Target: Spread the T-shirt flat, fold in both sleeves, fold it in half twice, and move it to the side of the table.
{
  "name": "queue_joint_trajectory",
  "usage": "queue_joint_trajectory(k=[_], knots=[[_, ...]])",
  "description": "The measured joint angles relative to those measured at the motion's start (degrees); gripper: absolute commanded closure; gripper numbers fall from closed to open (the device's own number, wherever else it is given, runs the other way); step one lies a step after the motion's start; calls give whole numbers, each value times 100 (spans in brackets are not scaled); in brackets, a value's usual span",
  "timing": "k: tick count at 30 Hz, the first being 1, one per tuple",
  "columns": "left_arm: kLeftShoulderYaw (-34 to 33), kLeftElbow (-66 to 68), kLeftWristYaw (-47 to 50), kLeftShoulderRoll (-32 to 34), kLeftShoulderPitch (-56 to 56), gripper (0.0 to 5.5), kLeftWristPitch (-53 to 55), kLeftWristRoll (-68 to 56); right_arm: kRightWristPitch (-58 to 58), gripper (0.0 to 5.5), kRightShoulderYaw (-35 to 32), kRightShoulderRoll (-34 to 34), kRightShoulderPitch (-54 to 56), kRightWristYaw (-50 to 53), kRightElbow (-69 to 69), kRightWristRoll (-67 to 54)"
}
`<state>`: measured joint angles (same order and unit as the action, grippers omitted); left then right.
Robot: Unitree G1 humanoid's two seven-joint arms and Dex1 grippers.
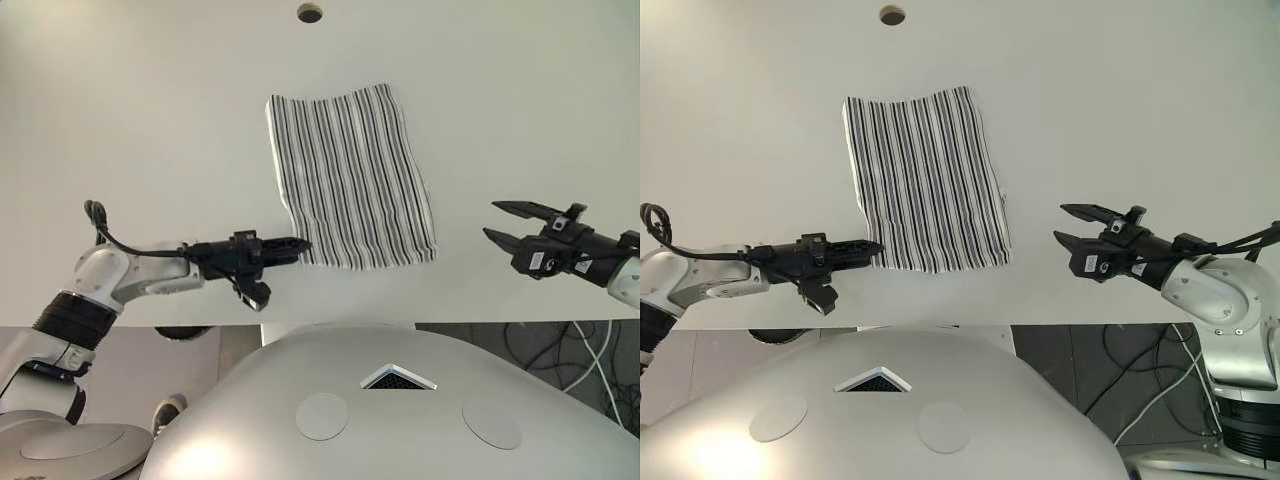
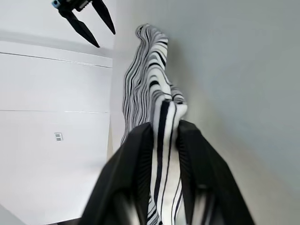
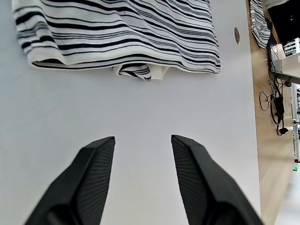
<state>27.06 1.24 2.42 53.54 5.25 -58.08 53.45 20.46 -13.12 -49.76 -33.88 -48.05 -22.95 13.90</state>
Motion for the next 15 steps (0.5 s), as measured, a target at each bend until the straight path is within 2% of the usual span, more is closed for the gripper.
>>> queue_joint_trajectory(k=[4,8,15], knots=[[5,-76,-33,32,-20,520,10,1,337,325,52,-83,-3,163,162,446],[5,-116,-35,148,-15,531,40,1,1208,325,344,-107,34,602,133,1082],[-2,-115,-35,339,13,531,58,2,2124,216,1235,-96,504,935,28,1608]])
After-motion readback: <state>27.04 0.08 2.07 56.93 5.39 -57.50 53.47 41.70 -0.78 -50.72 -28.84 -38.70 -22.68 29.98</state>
